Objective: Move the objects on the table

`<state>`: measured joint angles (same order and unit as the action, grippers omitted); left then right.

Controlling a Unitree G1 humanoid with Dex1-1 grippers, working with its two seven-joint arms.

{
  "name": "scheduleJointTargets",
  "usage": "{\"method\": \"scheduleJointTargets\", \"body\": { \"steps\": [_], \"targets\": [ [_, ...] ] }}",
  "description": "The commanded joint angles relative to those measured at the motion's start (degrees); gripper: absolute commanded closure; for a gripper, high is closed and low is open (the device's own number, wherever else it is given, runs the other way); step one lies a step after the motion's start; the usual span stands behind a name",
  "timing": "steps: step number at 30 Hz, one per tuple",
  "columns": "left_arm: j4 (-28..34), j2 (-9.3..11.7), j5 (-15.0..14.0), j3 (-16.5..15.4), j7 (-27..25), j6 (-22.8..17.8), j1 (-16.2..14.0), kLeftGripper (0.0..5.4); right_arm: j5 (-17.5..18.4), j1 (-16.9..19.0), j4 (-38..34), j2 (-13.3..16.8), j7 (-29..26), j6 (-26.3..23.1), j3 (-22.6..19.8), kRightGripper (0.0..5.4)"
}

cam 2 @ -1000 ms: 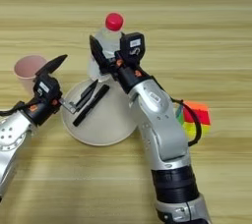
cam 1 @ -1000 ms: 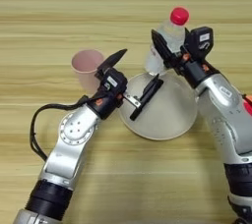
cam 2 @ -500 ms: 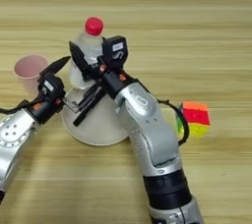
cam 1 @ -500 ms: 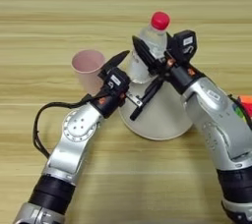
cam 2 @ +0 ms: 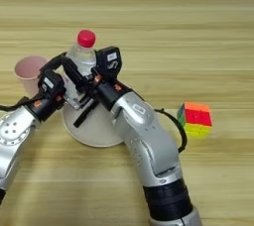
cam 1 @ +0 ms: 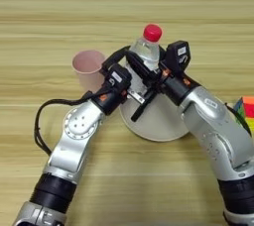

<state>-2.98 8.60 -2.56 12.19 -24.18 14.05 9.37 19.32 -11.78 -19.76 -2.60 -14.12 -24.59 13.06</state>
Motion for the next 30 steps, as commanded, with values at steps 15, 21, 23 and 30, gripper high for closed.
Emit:
{"method": "scheduleJointTargets", "body": {
  "steps": [15, 21, 23, 30],
  "targets": [
    [-2.5, 0.2, 0.4, -1.0, -0.1, -1.8, 1.2, 0.0, 0.1, -1.7, -1.7, -1.1, 0.5, -0.2, 1.0, 2.26],
    [-4.4, -0.1, 0.7, -0.5, -0.4, -1.5, 1.5, 0.24, 0.1, -2.8, -2.5, -1.3, 1.1, -0.3, 1.4, 2.26],
    [-4.7, -0.2, 0.6, -0.3, -0.5, -1.4, 1.5, 0.45, 0.1, -3.2, -2.7, -1.3, 1.2, -0.4, 1.4, 2.26],
    [-5.3, -0.5, 0.4, -0.3, -0.8, -0.7, 1.5, 1.14, 0.1, -3.5, -2.7, -1.4, 1.3, -0.6, 1.6, 2.26]
  ]
}}
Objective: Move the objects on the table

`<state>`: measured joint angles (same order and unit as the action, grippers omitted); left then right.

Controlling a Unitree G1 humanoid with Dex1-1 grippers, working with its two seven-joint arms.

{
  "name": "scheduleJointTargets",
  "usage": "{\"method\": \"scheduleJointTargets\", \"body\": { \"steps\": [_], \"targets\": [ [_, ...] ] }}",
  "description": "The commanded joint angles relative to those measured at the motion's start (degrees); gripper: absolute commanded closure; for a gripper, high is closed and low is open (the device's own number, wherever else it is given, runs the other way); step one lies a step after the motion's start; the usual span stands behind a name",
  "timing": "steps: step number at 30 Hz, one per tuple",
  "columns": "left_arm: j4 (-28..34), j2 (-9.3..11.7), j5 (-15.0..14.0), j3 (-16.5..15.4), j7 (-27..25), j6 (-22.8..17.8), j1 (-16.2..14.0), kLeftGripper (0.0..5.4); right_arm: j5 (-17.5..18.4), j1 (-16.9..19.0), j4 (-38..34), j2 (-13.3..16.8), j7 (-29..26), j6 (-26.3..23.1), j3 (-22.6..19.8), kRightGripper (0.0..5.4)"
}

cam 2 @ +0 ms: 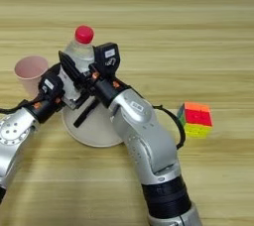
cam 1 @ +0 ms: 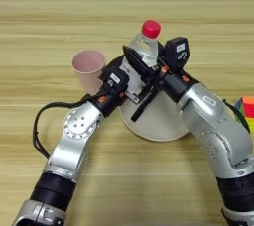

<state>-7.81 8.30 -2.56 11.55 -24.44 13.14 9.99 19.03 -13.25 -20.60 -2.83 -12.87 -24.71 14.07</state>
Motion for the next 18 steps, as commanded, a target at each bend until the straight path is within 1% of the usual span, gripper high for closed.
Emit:
{"method": "scheduleJointTargets", "body": {
  "steps": [1, 8, 14, 18],
  "targets": [
    [-0.4, -0.2, 0.4, 0.3, -0.5, 0.3, 0.8, 1.25, 0.4, -2.0, -1.9, -1.2, 0.0, -0.5, 0.6, 2.26],
    [-0.1, -0.3, 0.5, 0.3, -0.4, 0.3, 0.7, 1.86, -0.2, -1.9, 0.4, -1.1, -0.3, 0.0, 0.8, 2.26],
    [0.1, -0.3, 0.5, 0.2, -0.3, 0.2, 0.6, 1.99, -1.4, -1.5, 4.3, -1.2, -0.9, 1.0, 1.5, 2.26],
    [0.3, -0.3, 0.3, 0.2, -0.3, 0.3, 0.4, 1.99, -2.6, -1.1, 6.7, -1.5, -1.0, 2.2, 2.8, 2.26]
  ]
}}
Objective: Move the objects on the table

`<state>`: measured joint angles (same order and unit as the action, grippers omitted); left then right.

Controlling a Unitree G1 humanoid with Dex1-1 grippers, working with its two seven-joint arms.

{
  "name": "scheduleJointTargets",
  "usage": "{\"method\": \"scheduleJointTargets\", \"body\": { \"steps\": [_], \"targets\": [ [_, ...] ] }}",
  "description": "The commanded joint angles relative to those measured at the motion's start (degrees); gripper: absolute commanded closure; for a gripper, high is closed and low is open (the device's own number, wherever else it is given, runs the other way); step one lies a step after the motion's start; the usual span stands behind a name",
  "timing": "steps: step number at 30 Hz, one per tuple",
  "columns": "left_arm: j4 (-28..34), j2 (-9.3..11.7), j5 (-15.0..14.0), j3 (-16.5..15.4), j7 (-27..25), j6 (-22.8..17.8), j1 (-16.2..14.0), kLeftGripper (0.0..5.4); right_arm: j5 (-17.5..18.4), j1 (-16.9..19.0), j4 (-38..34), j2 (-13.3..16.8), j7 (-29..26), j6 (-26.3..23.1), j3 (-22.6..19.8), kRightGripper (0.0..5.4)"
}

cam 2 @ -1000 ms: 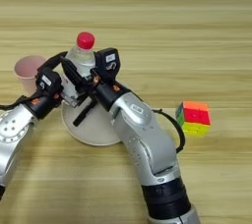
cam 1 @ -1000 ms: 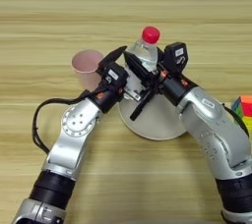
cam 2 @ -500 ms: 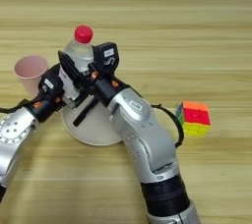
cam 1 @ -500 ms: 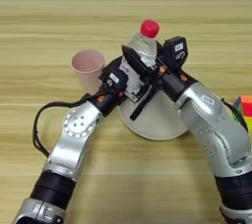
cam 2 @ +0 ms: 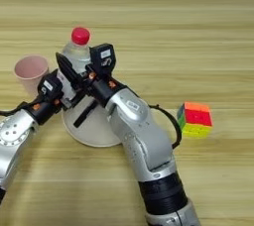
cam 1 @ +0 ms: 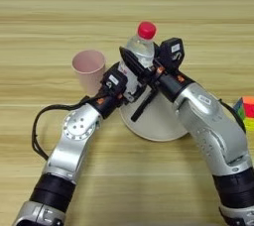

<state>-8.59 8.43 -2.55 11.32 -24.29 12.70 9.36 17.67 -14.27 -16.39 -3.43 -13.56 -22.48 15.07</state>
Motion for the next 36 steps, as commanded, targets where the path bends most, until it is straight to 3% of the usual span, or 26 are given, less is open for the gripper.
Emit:
{"method": "scheduleJointTargets", "body": {
  "steps": [1, 18, 23, 32, 36],
  "targets": [
    [1.1, -0.4, 0.3, 0.4, -0.5, 0.8, 1.0, 1.99, -1.3, 0.1, 2.6, -1.0, -0.4, 0.2, 2.1, 2.26],
    [2.0, -0.5, -0.7, -1.0, -0.3, 1.3, 0.0, 2.0, -1.8, 0.2, 3.8, -0.9, -1.0, 1.9, 2.8, 2.26],
    [2.2, -0.5, -0.3, -1.2, -0.1, 1.6, 0.1, 2.11, -2.2, 0.2, 4.1, -0.9, -1.6, 3.1, 3.4, 1.28],
    [1.8, -0.6, -0.2, -1.4, -0.2, 1.8, 0.3, 2.17, -2.0, 0.1, 3.8, -0.9, -2.8, 4.4, 3.7, 0.1],
    [2.5, -0.7, -0.5, -1.7, -0.2, 1.8, 0.2, 2.2, -2.5, -0.1, 4.3, -0.6, -2.5, 5.4, 2.8, 0.0]
  ]
}}
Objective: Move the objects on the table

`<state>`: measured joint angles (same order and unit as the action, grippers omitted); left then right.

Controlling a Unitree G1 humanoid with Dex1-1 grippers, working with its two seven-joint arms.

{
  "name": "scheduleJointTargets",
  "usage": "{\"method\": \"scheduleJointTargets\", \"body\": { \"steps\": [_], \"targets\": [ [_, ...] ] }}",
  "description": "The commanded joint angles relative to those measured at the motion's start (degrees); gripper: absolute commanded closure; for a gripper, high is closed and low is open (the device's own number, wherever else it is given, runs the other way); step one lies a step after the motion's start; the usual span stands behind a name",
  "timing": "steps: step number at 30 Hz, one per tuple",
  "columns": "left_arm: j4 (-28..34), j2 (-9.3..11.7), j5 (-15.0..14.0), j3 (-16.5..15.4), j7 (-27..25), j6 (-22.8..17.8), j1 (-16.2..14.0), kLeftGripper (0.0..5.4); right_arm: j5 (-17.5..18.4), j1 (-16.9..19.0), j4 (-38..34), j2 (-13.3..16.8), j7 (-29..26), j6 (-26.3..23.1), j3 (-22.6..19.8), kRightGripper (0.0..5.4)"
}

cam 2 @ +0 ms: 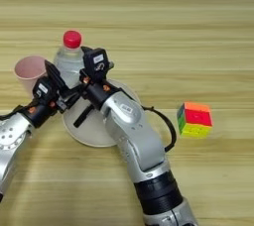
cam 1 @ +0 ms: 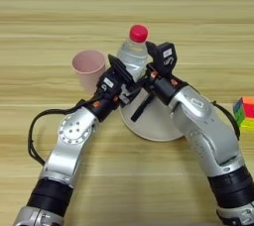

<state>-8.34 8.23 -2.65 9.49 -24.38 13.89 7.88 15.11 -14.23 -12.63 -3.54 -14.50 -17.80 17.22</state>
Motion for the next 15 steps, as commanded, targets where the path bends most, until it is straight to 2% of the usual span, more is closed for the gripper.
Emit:
{"method": "scheduleJointTargets", "body": {
  "steps": [1, 3, 7, 11, 15],
  "targets": [
    [2.4, -0.5, -0.5, -0.1, 0.0, 0.6, 1.7, 2.2, -0.1, -0.1, 0.6, -0.4, -1.5, 1.2, 0.3, 0.0],
    [2.3, -0.4, -0.7, -0.5, 0.1, 0.5, 1.8, 2.2, 0.5, 0.4, -0.5, 0.0, -2.5, 2.1, 0.2, 0.0],
    [2.2, -0.3, -0.9, -1.1, 0.2, 0.3, 1.8, 2.2, 1.3, 2.5, -7.0, 0.9, -5.5, 3.7, 3.0, 0.0],
    [1.6, -0.4, -1.0, -1.6, 0.3, 0.3, 2.1, 2.2, 0.7, 3.4, -9.5, 1.6, -5.6, 3.4, 3.5, 0.0],
    [0.4, -0.5, -1.2, -2.4, 0.3, 0.5, 2.7, 2.2, 1.5, 4.8, -12.9, 2.3, -6.0, 2.9, 4.1, 0.0]
  ]
}}
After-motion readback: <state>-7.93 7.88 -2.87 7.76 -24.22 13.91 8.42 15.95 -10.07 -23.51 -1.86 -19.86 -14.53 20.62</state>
